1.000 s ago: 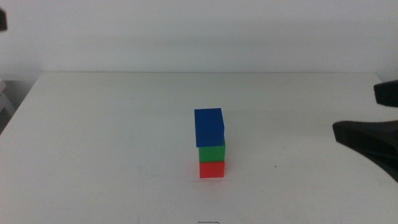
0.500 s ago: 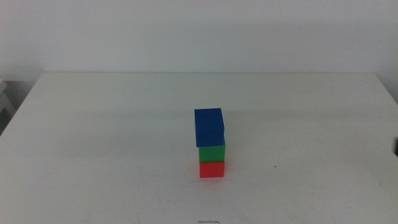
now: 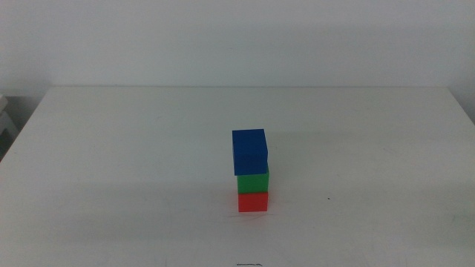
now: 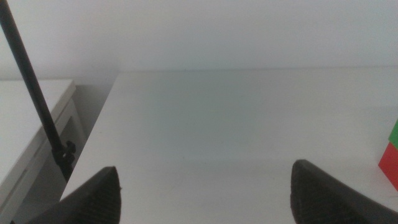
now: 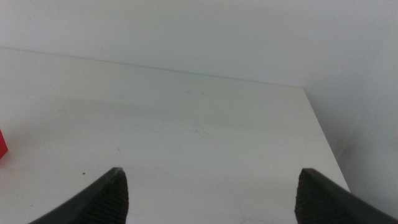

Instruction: Stack red cubes first, then green, then blue cubes in a specific spot.

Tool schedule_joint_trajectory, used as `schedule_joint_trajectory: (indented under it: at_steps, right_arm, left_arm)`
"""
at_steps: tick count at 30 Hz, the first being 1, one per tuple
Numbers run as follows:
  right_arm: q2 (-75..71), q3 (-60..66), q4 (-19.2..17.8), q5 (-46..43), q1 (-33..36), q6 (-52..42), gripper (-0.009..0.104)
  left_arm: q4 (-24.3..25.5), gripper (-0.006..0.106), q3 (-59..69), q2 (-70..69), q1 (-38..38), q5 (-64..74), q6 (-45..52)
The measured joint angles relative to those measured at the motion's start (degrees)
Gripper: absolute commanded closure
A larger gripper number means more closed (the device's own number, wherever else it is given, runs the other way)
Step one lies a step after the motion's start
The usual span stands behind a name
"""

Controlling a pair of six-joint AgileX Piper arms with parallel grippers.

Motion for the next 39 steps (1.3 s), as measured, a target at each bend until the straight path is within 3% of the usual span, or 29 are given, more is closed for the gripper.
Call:
schedule_joint_trajectory:
  at_steps: [6, 12, 19, 23, 28, 39]
  right_arm:
    - [-0.32, 0.13, 0.0, -0.05, -0.01, 0.0, 0.016]
    - [-1.2, 0.13, -0.4, -1.59, -0.01, 0.0, 0.016]
    - [-3.89, 2.98, -1.89, -10.21, -0.01, 0.0, 0.016]
    - [-4.08, 8.33, 0.06, -15.11, -0.01, 0.0, 0.016]
    - [-5.67, 12.59, 3.35, -14.81, -0.01, 0.0, 0.016]
    - [-5.67, 12.77, 3.85, -13.94, -0.01, 0.0, 0.016]
  left_arm:
    - [-0.05, 0.007, 0.11, -0.08, 0.0, -2.08, 0.0]
    - [-0.05, 0.007, 4.88, -0.08, 0.34, -15.51, 0.0]
    - [-0.07, 0.007, 14.87, -0.08, 0.39, -26.95, 0.0]
    - [-1.23, 0.007, 19.3, -0.08, 0.39, -27.44, 0.0]
    - [-2.35, 0.007, 22.62, -0.08, 0.39, -28.72, 0.07]
    - [-3.05, 0.007, 22.82, -0.08, 0.39, -32.6, 0.07]
